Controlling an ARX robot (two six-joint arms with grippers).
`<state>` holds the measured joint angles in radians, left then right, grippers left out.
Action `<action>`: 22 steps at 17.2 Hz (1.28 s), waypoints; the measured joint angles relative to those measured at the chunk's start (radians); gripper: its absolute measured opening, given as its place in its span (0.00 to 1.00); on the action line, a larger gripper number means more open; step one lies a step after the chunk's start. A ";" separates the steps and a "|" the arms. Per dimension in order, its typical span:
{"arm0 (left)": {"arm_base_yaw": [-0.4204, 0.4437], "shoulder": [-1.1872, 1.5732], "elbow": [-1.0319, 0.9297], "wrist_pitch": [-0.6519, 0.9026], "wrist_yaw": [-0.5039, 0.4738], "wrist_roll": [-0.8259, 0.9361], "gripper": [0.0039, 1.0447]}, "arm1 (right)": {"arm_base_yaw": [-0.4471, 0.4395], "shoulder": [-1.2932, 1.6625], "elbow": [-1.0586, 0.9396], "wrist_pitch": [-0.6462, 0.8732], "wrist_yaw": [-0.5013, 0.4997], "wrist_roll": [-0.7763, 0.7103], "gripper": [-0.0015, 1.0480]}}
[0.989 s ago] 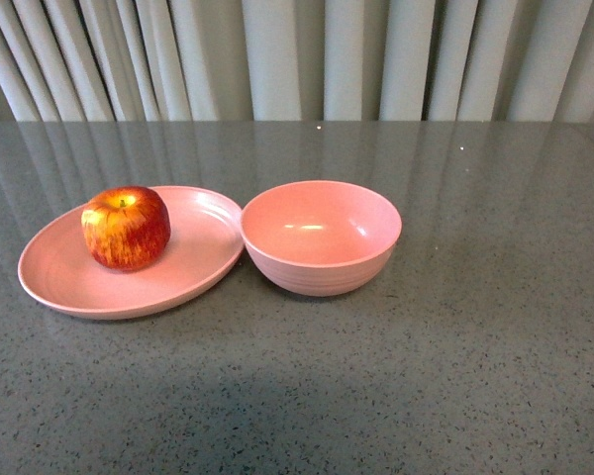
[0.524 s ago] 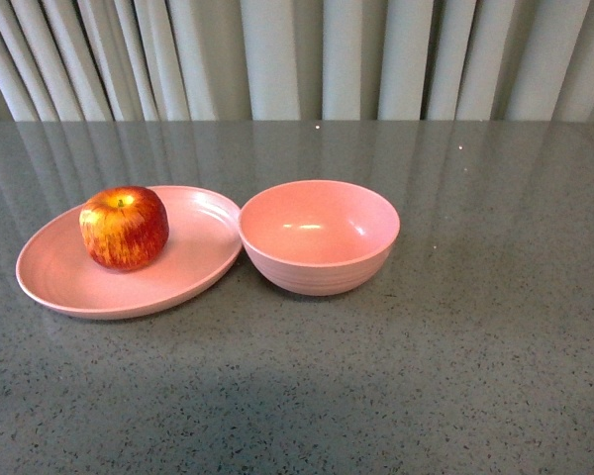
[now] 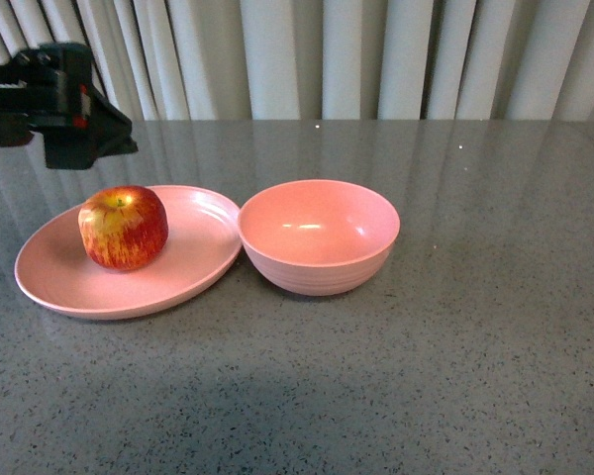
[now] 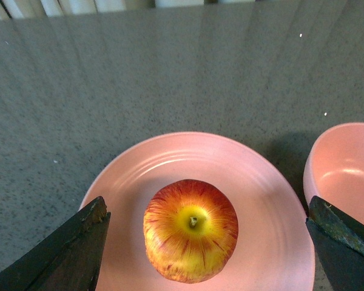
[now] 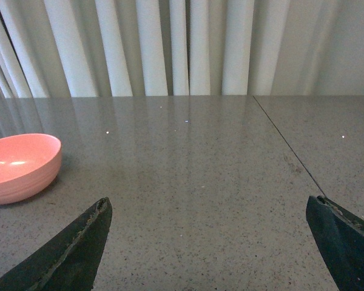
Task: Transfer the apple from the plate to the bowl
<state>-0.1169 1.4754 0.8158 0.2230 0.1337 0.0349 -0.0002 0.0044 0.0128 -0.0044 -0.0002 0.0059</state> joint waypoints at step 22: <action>-0.001 0.308 0.132 -0.066 -0.029 0.045 0.66 | 0.000 0.000 0.000 0.000 0.000 0.000 0.94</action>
<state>-0.1177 1.7832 0.9478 0.1566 0.1043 0.0795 -0.0002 0.0044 0.0128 -0.0044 -0.0006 0.0059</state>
